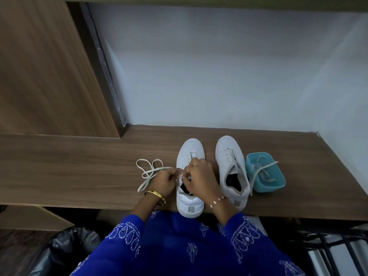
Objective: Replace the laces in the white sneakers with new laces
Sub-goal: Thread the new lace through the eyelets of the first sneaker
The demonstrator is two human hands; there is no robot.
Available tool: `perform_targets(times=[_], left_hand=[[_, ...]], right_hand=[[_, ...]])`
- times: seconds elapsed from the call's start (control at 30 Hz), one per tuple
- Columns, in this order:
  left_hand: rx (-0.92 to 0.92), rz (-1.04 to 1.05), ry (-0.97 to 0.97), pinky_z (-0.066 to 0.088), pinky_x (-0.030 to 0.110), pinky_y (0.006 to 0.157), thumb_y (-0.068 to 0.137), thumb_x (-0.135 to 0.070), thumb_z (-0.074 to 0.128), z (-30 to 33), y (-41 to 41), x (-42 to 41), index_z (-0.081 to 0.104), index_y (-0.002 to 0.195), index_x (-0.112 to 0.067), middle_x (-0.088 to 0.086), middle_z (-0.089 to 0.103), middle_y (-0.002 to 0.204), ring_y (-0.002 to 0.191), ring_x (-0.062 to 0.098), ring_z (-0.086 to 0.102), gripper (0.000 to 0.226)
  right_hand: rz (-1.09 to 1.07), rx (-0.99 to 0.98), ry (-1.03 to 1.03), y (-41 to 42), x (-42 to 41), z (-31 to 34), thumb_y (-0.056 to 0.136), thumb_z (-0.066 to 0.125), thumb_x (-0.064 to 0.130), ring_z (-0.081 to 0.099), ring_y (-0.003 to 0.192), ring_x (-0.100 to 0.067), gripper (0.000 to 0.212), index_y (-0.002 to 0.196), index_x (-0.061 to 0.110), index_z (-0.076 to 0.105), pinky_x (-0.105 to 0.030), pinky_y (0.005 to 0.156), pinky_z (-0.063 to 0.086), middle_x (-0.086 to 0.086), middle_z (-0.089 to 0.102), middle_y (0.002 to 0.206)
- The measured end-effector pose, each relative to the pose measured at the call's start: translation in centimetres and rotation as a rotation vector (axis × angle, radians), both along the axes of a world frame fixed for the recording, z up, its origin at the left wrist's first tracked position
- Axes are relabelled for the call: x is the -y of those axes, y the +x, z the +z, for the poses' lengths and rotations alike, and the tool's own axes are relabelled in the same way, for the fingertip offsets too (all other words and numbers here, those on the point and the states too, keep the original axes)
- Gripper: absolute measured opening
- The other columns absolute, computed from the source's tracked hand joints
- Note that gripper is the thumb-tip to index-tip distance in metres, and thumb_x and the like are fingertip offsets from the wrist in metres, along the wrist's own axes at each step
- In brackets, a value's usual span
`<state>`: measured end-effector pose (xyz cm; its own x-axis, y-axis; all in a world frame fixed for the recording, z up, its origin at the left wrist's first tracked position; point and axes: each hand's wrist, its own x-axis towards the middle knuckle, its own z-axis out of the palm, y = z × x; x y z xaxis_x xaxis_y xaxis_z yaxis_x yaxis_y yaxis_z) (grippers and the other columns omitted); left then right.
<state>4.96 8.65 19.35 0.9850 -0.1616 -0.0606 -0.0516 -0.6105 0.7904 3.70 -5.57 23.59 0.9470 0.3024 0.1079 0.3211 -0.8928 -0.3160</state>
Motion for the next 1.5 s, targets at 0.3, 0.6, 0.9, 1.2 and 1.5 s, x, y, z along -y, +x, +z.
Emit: perform_targets(times=[0.3, 0.6, 0.9, 1.2, 1.5], left_hand=[[0.032, -0.183, 0.202, 0.052, 0.039, 0.068, 0.068, -0.033, 0.038, -0.2, -0.5, -0.6, 0.061, 0.08, -0.032, 0.006, 0.068, 0.079, 0.075, 0.025, 0.063, 0.027], [-0.027, 0.027, 0.188, 0.035, 0.014, 0.067, 0.077, 0.007, 0.053, 0.3, -0.1, -0.7, 0.07, 0.104, -0.009, 0.009, 0.071, 0.092, 0.089, 0.022, 0.064, 0.035], [0.035, 0.09, -0.313, 0.045, 0.006, 0.055, 0.078, 0.02, 0.055, 6.3, 2.6, 0.1, 0.06, 0.085, 0.0, 0.005, 0.061, 0.088, 0.054, -0.009, 0.056, 0.022], [-0.002, 0.062, -0.299, 0.042, 0.009, 0.053, 0.088, 0.003, 0.055, 7.9, 4.5, -2.4, 0.062, 0.069, -0.005, -0.013, 0.059, 0.042, 0.043, -0.005, 0.053, 0.022], [0.057, -0.068, -0.403, 0.041, 0.015, 0.045, 0.095, -0.015, 0.049, 12.4, 5.5, 0.7, 0.064, 0.075, -0.017, -0.007, 0.062, 0.061, 0.043, 0.002, 0.051, 0.025]], right_hand=[[-0.012, -0.031, -0.117, -0.3, -0.5, -0.3, 0.093, 0.046, 0.028, 0.043, 0.111, -0.025, 0.031, 0.115, 0.016, 0.064, -0.036, 0.091, 0.032, -0.007, 0.055, 0.117], [-0.05, -0.073, -0.134, -0.8, -1.3, -0.5, 0.093, 0.048, 0.034, 0.042, 0.114, -0.026, 0.033, 0.115, 0.017, 0.064, -0.038, 0.095, 0.033, -0.008, 0.05, 0.122], [-0.171, 0.147, 0.194, 0.8, -0.2, 2.2, 0.084, 0.055, 0.014, 0.053, 0.083, -0.028, 0.017, 0.074, 0.006, 0.066, -0.036, 0.071, 0.044, -0.009, 0.063, 0.079], [-0.525, 0.247, 0.588, 3.5, 5.3, 5.0, 0.086, 0.057, 0.007, 0.044, 0.058, -0.013, 0.012, 0.078, 0.001, 0.063, -0.012, 0.048, 0.031, -0.005, 0.055, 0.068], [-0.147, -0.125, 0.568, 3.8, 1.4, 4.6, 0.084, 0.066, 0.02, 0.053, 0.084, -0.011, 0.034, 0.115, 0.01, 0.058, -0.013, 0.069, 0.039, -0.002, 0.053, 0.11]])
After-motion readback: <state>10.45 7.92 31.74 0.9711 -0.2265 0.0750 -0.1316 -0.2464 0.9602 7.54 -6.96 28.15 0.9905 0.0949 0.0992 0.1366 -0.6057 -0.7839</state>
